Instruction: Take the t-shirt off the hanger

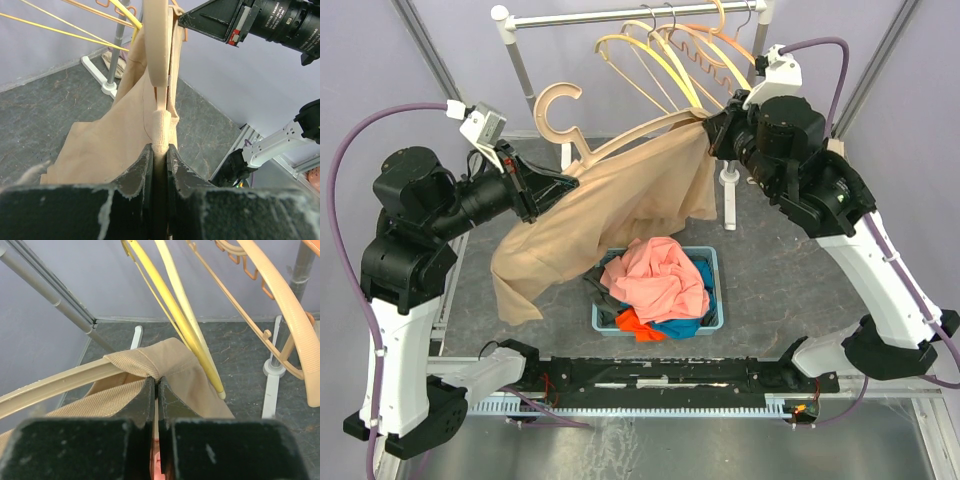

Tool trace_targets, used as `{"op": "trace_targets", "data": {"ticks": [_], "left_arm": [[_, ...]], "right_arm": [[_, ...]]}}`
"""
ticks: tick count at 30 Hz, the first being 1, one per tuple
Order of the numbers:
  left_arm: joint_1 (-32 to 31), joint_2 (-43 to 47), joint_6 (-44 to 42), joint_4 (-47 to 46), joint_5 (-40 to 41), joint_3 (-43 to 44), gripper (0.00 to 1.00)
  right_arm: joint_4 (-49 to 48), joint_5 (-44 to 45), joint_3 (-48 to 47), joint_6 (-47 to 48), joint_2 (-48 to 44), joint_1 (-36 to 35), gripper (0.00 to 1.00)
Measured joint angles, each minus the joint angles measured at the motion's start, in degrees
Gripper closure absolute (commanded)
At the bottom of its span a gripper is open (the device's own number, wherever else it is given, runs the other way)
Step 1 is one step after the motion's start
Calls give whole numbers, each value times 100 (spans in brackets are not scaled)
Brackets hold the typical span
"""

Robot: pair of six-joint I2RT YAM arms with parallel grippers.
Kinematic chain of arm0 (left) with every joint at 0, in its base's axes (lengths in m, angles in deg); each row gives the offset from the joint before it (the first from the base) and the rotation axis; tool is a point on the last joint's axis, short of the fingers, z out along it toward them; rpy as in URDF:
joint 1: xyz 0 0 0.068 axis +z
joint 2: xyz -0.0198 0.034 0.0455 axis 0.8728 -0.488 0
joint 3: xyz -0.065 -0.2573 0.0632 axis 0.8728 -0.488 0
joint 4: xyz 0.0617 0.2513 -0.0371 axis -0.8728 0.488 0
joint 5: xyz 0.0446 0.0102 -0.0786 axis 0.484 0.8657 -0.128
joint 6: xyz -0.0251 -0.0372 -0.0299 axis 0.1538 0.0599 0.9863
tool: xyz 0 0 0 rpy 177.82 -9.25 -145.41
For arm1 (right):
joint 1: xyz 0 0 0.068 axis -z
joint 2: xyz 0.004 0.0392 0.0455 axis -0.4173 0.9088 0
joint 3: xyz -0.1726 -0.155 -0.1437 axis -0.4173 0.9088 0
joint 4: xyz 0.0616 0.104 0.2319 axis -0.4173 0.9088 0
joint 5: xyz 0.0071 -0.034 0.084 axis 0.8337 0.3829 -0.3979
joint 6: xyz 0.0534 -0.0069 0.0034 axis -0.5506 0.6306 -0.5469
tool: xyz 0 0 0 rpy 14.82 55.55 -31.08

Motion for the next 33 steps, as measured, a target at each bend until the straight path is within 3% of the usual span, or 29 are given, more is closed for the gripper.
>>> {"op": "trace_targets", "data": {"ticks": [28, 30, 33], "left_arm": [[-2, 334, 470, -962, 382, -463, 97], [-2, 330, 472, -994, 468, -463, 97], [-2, 317, 476, -1047, 638, -463, 97]], "right_arm": [[170, -1102, 11, -540, 236, 549, 99], [140, -1270, 24, -501, 234, 579, 96], [50, -1624, 90, -396, 214, 629, 72]]}}
